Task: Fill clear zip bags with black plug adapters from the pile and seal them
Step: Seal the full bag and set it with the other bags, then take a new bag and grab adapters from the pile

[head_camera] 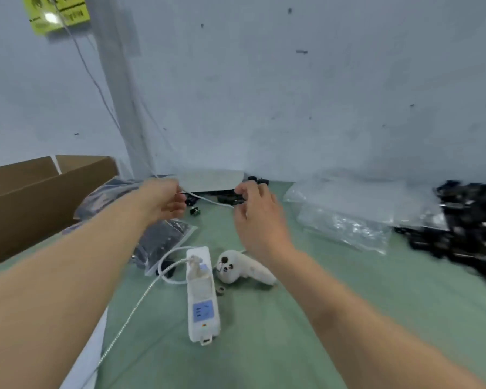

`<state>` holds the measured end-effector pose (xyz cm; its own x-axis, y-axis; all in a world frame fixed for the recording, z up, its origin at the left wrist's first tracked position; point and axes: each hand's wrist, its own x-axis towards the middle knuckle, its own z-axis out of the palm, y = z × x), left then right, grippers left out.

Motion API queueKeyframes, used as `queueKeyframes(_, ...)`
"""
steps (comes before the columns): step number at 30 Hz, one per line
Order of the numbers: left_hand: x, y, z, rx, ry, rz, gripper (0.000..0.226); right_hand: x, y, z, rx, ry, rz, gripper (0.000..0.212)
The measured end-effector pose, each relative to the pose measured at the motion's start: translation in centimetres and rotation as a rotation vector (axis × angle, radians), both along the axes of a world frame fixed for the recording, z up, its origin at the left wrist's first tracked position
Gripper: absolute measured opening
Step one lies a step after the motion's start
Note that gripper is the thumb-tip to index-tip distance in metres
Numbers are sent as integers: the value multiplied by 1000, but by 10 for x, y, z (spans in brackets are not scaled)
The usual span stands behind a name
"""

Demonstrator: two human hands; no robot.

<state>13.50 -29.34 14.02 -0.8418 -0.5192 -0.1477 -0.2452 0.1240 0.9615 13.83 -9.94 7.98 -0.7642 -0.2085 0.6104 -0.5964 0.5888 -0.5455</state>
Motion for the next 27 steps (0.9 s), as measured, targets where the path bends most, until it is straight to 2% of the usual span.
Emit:
queueKeyframes(6, 26, 207, -18, -241, -26, -524, 16, 44, 151, -6, 11, -179, -271, 29)
queueKeyframes(9, 31, 284, -44, -360, -19, -637, 15, 52, 223, -29, 54, -311, -396, 28)
queueKeyframes(11, 23, 317, -64, -508, 6, -660, 16, 50, 264, -50, 12, -419, -464, 28)
queueKeyframes(13, 9, 337, -84, -749, -8, -679, 8, 43, 296, -67, -194, -519, -511, 26)
queueKeyframes(15, -13, 346, -106, -1052, -42, -661, 33, 31, 316, -82, -461, -557, -532, 24)
queueKeyframes(17, -36, 350, -128, -1249, -28, -598, 48, 16, 327, -95, -564, -499, -547, 24)
queueKeyframes(20, -74, 353, -153, -1272, -55, -516, 59, -4, 333, -116, -447, -403, -502, 24)
queueKeyframes(23, -105, 355, -170, -1248, -53, -540, 44, -17, 331, -129, -283, -348, -446, 24)
queueKeyframes(27, -114, 355, -177, -1392, 27, -517, 28, -24, 325, -124, -442, -381, -373, 26)
